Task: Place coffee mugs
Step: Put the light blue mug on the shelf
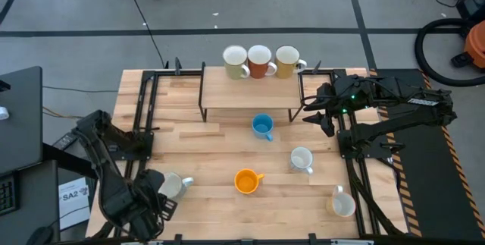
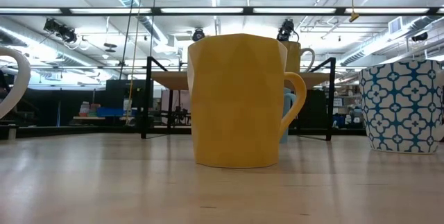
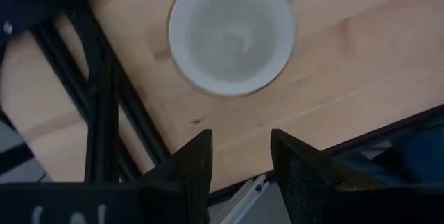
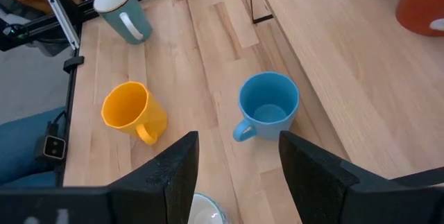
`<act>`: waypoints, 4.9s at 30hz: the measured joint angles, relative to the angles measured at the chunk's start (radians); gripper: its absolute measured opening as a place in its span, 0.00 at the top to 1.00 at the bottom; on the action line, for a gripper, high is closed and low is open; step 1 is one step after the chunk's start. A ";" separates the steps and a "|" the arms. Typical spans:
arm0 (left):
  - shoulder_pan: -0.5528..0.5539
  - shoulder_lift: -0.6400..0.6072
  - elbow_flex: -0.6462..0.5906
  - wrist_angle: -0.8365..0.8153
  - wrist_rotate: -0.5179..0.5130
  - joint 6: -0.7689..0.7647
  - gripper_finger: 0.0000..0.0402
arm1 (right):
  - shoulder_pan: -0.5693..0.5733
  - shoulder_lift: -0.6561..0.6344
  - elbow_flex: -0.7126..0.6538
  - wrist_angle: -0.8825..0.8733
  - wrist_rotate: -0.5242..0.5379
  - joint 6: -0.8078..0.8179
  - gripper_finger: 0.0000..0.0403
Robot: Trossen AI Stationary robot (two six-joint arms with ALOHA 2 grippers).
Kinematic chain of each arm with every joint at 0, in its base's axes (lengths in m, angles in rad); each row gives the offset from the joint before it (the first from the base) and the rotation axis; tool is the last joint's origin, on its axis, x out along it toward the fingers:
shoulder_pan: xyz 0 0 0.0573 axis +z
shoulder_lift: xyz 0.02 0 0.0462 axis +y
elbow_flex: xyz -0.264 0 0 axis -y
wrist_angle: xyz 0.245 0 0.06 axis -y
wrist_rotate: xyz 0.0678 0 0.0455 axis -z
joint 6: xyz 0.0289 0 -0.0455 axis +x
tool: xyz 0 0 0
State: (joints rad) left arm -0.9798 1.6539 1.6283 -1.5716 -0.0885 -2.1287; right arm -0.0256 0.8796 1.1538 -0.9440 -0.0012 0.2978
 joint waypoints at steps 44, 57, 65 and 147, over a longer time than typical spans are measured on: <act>0.071 0.001 -0.434 0.212 0.022 -0.134 0.70 | 0.000 0.002 0.000 0.001 0.000 -0.028 0.49; 0.164 -0.033 -0.430 0.207 -0.142 0.143 0.91 | 0.000 0.002 0.000 0.001 0.000 -0.028 0.49; 0.328 -0.139 -0.375 0.195 -0.177 0.659 0.92 | 0.000 0.002 0.000 0.001 0.000 -0.028 0.49; 1.605 0.041 0.154 0.384 -0.069 2.141 0.59 | 0.000 0.002 0.000 0.001 0.000 -0.028 0.49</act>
State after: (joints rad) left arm 0.6254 1.6947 1.7824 -1.1879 -0.1577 0.0120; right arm -0.0256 0.8818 1.1537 -0.9433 -0.0013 0.2697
